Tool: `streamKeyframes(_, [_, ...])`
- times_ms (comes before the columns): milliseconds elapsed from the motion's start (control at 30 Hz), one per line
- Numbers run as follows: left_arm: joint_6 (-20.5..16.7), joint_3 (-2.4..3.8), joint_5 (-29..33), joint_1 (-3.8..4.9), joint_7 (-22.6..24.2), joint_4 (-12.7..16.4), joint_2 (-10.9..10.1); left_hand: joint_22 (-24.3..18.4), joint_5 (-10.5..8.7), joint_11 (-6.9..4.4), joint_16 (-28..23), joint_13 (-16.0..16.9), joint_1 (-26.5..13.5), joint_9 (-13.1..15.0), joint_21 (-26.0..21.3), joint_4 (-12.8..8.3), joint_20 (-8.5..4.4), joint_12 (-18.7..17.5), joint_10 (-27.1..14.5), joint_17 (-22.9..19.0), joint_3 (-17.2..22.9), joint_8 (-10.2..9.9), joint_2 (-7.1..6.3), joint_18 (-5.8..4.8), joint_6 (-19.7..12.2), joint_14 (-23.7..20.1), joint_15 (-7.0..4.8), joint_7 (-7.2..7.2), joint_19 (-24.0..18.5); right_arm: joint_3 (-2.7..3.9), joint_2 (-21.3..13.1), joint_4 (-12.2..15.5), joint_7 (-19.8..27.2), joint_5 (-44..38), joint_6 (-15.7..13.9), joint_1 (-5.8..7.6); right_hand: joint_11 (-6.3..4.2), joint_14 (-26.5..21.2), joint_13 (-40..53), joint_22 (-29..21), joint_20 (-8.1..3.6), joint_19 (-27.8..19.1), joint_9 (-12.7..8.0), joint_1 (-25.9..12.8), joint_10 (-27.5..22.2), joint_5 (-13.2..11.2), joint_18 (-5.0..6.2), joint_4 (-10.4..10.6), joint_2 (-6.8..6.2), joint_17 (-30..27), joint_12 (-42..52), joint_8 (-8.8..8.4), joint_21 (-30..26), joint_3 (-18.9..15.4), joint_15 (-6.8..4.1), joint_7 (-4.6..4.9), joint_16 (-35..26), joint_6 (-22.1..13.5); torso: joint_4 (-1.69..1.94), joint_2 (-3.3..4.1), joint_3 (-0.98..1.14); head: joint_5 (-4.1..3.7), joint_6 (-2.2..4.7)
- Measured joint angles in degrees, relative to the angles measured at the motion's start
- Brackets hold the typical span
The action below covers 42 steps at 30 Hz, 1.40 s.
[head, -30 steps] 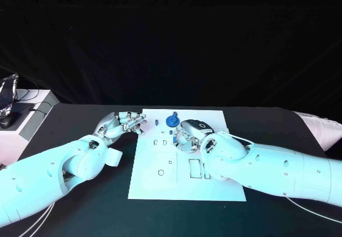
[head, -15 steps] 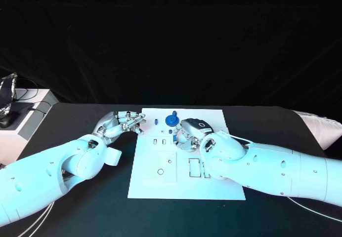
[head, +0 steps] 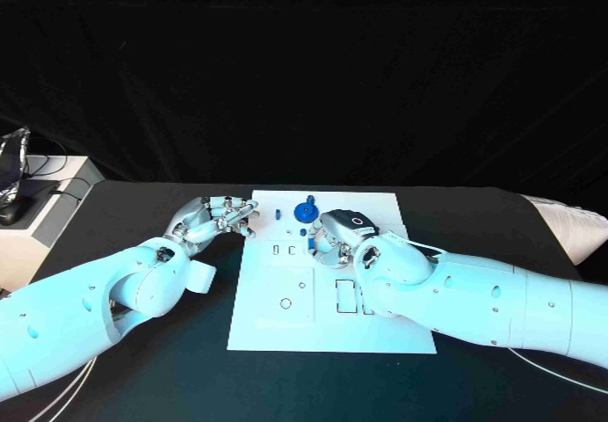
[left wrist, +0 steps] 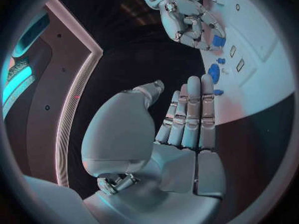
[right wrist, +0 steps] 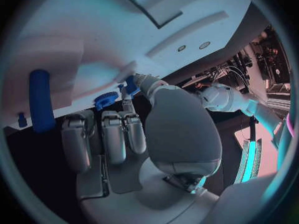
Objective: Assemble the parts on the task board
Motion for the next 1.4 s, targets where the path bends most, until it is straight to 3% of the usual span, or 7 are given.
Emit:
streamKeyframes(300, [0.1, 0.00, 0.0, -0.09, -0.1, 0.0, -0.1, 0.0, 0.00, 0.00, 0.0, 0.0, 0.0, 0.0, 0.0, 0.0, 0.03, 0.0, 0.0, 0.0, 0.0, 0.0, 0.00, 0.00, 0.0, 0.0, 0.00, 0.00, 0.0, 0.01, 0.1, -0.2, -0.2, -0.5, 0.0, -0.06, 0.00, 0.0, 0.0, 0.0, 0.00, 0.0, 0.0, -0.3, 0.0, 0.0, 0.00, 0.2, -0.30, 0.0, 0.0, -0.03, 0.0, -0.2, 0.00, 0.01, 0.0, 0.0, -0.05, -0.04, 0.02, 0.01, -0.09])
streamKeyframes(633, [0.1, 0.00, 0.0, -0.13, -0.2, -0.1, -0.1, 0.1, 0.00, 0.00, 0.0, 0.0, 0.0, 0.0, 0.0, 0.0, 0.20, 0.0, 0.0, 0.0, 0.0, 0.0, 0.00, 0.00, 0.0, 0.0, 0.00, 0.00, -0.2, -0.05, 0.1, -0.3, -0.2, -0.6, 0.1, -0.16, 0.00, 0.0, 0.0, 0.0, 0.00, 0.0, -0.1, -1.6, 0.0, 0.0, 0.01, 0.7, -1.62, 0.0, 0.0, 0.00, 0.0, -1.1, 0.00, 0.30, 0.0, -1.2, -0.06, -0.08, 0.05, 0.02, -0.04])
streamKeyframes(800, [0.2, 0.00, 0.0, -0.15, -0.3, -0.2, -0.1, 0.1, 0.00, 0.00, 0.0, 0.0, 0.0, 0.0, 0.0, 0.0, 0.20, 0.0, 0.0, -0.1, 0.0, 0.0, 0.00, 0.00, 0.0, 0.0, 0.00, 0.00, -0.2, -0.06, 0.0, -0.3, -0.2, -0.6, 0.1, -0.17, 0.42, 0.0, 0.0, 0.0, 0.00, 0.0, -0.6, -2.2, 0.0, -0.3, 0.00, 1.1, -2.18, 0.0, 0.0, -1.25, 0.0, -2.4, 0.00, 0.91, 0.0, -3.0, -0.06, -0.08, 0.05, 0.05, -0.12])
streamKeyframes(1000, [0.4, 0.00, 0.0, -0.17, -0.4, -0.2, -0.1, 0.0, 0.00, 0.20, 0.0, 0.0, 0.0, 0.0, 0.0, 0.0, 0.20, -0.2, -0.2, -0.1, 0.0, 0.0, 0.00, 0.00, 0.0, 0.0, 0.00, 0.00, -0.2, -0.06, 0.0, -0.4, -0.2, -0.6, 0.1, -0.17, 0.92, 0.2, 0.0, 0.0, 0.43, 0.0, -1.2, -2.2, 0.1, -1.6, 0.00, 1.8, -2.18, 0.0, -1.5, -2.61, -0.3, -4.2, 0.79, 1.74, 0.0, -5.0, -0.06, -0.08, 0.05, 0.03, -0.13])
streamKeyframes(1400, [0.8, 0.00, 0.0, -0.55, -0.7, -0.4, 0.0, 0.1, 0.00, 0.24, 0.0, -0.1, 0.0, 0.0, 0.1, 0.0, 0.20, -0.2, -0.2, -0.1, 0.0, -0.2, 0.00, 0.00, -0.2, 0.0, 0.00, 0.20, -0.2, -0.06, -0.5, 0.1, -0.2, -0.6, -0.1, -0.18, 1.32, 0.0, 0.0, 0.0, 0.83, 0.0, -1.5, -2.2, 0.1, -2.9, 0.00, 3.1, -2.18, 0.0, -2.2, -3.58, -0.7, -7.2, 1.04, 2.12, 0.0, -6.2, -0.03, -0.07, 0.03, -0.05, -0.08])
